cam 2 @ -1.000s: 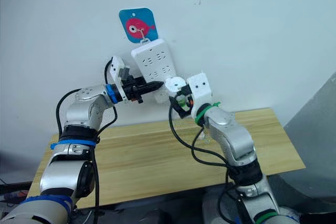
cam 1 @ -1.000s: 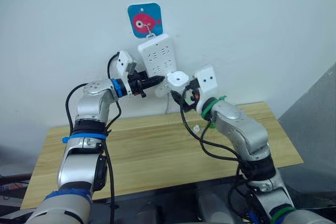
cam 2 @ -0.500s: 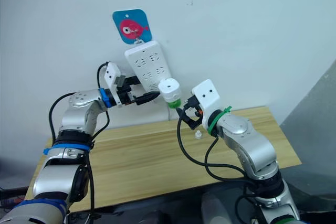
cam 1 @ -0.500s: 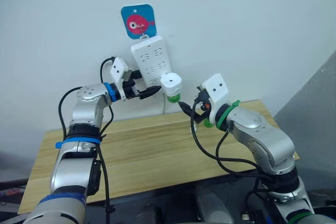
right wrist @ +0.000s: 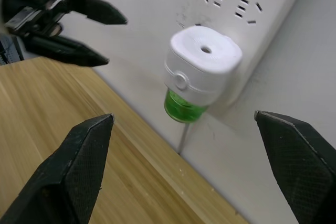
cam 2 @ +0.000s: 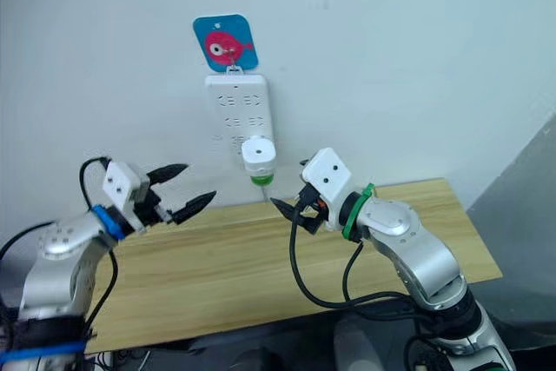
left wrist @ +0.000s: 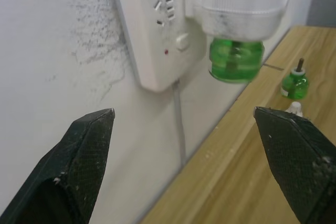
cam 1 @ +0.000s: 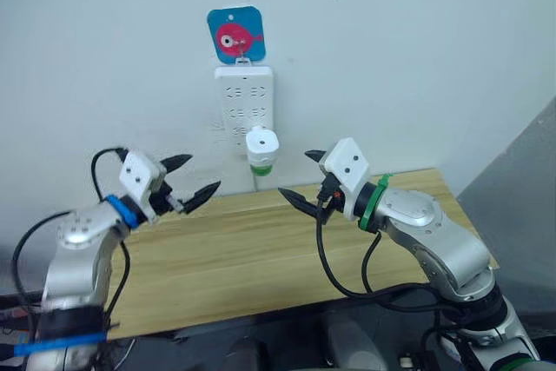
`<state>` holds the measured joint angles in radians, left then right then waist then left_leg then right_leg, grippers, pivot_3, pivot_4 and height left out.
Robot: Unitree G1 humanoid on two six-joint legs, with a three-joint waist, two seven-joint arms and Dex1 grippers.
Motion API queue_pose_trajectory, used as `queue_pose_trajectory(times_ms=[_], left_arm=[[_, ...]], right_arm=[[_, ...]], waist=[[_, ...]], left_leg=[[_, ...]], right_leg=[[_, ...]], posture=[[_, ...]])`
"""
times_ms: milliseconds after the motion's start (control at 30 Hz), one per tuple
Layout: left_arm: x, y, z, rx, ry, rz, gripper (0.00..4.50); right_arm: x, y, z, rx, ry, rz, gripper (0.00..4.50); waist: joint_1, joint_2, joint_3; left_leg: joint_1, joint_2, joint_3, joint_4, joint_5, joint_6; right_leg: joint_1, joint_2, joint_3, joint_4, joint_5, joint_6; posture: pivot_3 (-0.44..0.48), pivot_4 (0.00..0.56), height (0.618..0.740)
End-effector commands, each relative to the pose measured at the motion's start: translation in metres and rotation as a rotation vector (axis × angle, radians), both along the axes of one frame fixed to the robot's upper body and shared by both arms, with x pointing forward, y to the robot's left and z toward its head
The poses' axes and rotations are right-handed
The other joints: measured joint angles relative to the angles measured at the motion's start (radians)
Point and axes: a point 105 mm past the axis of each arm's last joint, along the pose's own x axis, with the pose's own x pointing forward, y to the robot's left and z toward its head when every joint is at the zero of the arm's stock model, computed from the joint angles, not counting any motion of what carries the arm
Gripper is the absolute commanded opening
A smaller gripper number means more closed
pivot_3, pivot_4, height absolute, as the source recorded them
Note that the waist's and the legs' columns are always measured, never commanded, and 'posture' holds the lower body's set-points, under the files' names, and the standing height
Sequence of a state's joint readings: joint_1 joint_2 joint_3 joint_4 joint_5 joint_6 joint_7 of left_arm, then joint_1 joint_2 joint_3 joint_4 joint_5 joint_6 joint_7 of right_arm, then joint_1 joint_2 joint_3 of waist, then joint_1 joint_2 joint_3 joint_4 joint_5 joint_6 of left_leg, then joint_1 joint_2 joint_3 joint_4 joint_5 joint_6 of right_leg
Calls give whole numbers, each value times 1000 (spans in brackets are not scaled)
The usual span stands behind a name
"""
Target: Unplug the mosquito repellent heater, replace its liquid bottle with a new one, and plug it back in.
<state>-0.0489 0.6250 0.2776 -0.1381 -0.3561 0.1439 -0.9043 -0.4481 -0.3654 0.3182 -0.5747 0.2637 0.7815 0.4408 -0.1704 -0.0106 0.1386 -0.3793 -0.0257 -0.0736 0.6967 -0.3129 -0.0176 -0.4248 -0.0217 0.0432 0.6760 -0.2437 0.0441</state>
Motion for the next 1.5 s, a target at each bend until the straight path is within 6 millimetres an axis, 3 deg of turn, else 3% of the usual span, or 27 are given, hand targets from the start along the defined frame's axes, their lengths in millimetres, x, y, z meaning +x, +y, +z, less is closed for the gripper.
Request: queue_pose_trajectory(times_ms=[33,167,400,967,1500], left_arm=[[-32,-32,15,-4,-54,-148,4500],[-49,-53,16,-23,-66,-215,4500],[-61,-74,26,-51,-94,-282,4500],[-65,-84,19,-57,-84,-322,4500],[-62,-86,18,-55,-92,-326,4500]], right_arm=[[-3,10,10,28,-42,53,3866],[5,16,3,-3,-54,56,2522],[16,27,1,10,-70,36,26],[36,36,-3,12,-77,-41,26],[42,40,0,37,-73,-82,26]], waist=[[11,0,0],[36,0,0],[34,0,0],[32,0,0],[32,0,0]], left_leg=[[1,0,1,0,0,0],[4,0,0,0,0,0],[6,0,1,0,0,0],[7,0,2,-1,0,0],[7,0,2,-1,0,0]], right_leg=[[0,0,0,0,0,0],[3,0,-1,0,0,0],[5,1,-1,1,0,-1],[5,2,-1,1,-1,-1],[5,2,-1,1,-1,-1]], posture=[[-165,126,730],[-151,122,730],[-147,118,730],[-143,116,730],[-148,116,730]])
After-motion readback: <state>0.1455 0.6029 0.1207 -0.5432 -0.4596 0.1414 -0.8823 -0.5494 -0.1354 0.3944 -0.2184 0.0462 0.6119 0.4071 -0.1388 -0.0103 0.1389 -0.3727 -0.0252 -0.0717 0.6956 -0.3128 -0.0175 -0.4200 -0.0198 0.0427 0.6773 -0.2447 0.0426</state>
